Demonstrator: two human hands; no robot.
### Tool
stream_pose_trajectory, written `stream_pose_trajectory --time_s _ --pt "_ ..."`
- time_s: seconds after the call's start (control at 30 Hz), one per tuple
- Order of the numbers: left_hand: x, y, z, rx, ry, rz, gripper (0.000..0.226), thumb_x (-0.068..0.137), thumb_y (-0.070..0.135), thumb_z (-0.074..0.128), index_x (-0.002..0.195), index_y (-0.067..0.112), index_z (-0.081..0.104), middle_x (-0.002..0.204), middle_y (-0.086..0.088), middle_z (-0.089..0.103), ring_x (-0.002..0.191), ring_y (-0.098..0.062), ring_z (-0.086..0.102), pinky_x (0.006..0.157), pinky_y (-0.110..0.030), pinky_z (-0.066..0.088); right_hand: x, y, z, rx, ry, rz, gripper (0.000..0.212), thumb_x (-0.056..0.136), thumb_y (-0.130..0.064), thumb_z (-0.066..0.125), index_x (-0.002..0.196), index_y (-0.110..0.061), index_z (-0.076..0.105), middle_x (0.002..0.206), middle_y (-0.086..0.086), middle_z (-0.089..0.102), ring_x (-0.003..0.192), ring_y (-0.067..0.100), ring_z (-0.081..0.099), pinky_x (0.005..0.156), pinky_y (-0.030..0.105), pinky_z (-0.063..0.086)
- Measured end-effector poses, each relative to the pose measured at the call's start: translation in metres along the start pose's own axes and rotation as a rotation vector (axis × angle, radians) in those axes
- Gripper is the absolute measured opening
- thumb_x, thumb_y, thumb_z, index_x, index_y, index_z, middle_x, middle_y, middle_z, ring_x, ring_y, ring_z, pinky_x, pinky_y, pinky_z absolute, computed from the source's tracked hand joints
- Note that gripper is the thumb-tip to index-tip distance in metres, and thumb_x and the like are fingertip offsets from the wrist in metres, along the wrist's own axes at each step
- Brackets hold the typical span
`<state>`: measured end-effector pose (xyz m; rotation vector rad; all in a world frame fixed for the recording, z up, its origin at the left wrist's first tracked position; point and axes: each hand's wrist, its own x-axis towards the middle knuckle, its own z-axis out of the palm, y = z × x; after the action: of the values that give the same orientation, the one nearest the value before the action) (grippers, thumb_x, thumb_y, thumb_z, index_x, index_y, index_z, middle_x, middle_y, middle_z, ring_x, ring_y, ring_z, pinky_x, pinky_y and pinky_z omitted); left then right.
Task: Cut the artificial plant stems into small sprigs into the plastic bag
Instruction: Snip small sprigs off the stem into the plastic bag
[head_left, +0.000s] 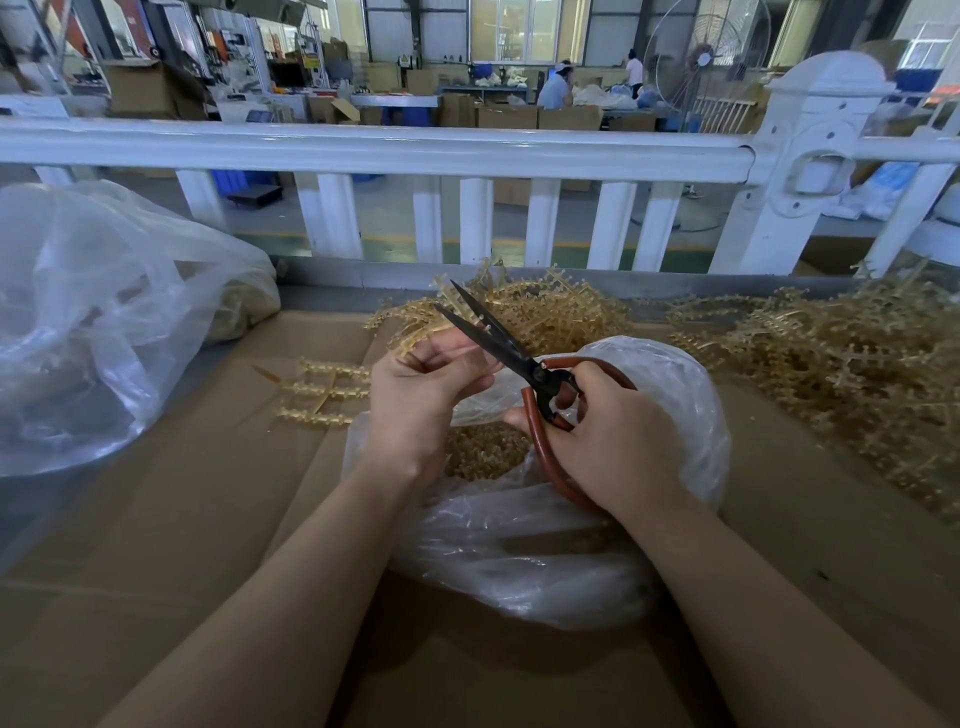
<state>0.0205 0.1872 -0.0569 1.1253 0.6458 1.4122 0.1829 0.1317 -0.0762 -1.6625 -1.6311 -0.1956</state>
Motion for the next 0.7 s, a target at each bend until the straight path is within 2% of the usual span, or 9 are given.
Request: stream_pose_trajectory --time_s 0.17,0.5,0.6,0.67,0.7 --pt "-0.0009 0.0016 0.0004 -0.037 -0.023 -0.021 0.017 0.069 0.006 0.079 0.085 0.008 0.076 0.086 -0.011 0.076 0.081 -0.019 0.072 0.071 -0.025 0.057 -0.0005 -0.0002 0.0021 0.017 0.043 -0.025 0.068 0.075 -0.089 0.039 0.079 -0.023 0.055 0.067 -0.012 0.06 0.056 0.006 0.057 0.052 0.024 0.051" --pt "-0.0013 0.0038 0.0033 -0.032 -0.007 -0.031 0.027 0.064 0.01 0.079 0.09 0.003 0.073 0.085 -0.012 0.075 0.081 -0.02 0.072 0.071 -0.025 0.057 0.0005 0.0013 0.0009 0.038 0.005 -0.011 0.071 0.075 -0.085 0.045 0.086 -0.017 0.064 0.071 -0.009 0.064 0.06 0.006 0.059 0.058 0.027 0.054" --pt "-0.002 0.0042 0.0033 -0.014 -0.007 -0.028 0.021 0.067 0.007 0.079 0.086 0.004 0.073 0.084 -0.012 0.073 0.081 -0.021 0.071 0.071 -0.025 0.057 -0.0007 0.0013 0.0004 0.057 -0.002 -0.009 0.072 0.074 -0.084 0.047 0.089 -0.016 0.065 0.074 -0.008 0.067 0.064 0.008 0.062 0.06 0.027 0.055" --pt "-0.0037 0.0045 0.0039 0.029 -0.029 -0.01 0.013 0.073 -0.001 0.077 0.078 0.011 0.075 0.082 -0.011 0.073 0.081 -0.022 0.07 0.071 -0.027 0.057 -0.0012 0.0009 0.0 0.073 0.006 -0.018 0.072 0.074 -0.084 0.046 0.092 -0.017 0.066 0.076 -0.01 0.067 0.065 0.006 0.061 0.059 0.02 0.051" --pt "-0.0045 0.0038 0.0042 0.059 -0.041 0.004 0.018 0.075 -0.003 0.076 0.074 0.015 0.076 0.081 -0.011 0.072 0.081 -0.022 0.069 0.071 -0.027 0.057 -0.0013 0.0005 -0.0006 0.085 0.012 -0.019 0.072 0.074 -0.085 0.046 0.094 -0.018 0.066 0.077 -0.012 0.065 0.064 0.004 0.059 0.057 0.014 0.047"
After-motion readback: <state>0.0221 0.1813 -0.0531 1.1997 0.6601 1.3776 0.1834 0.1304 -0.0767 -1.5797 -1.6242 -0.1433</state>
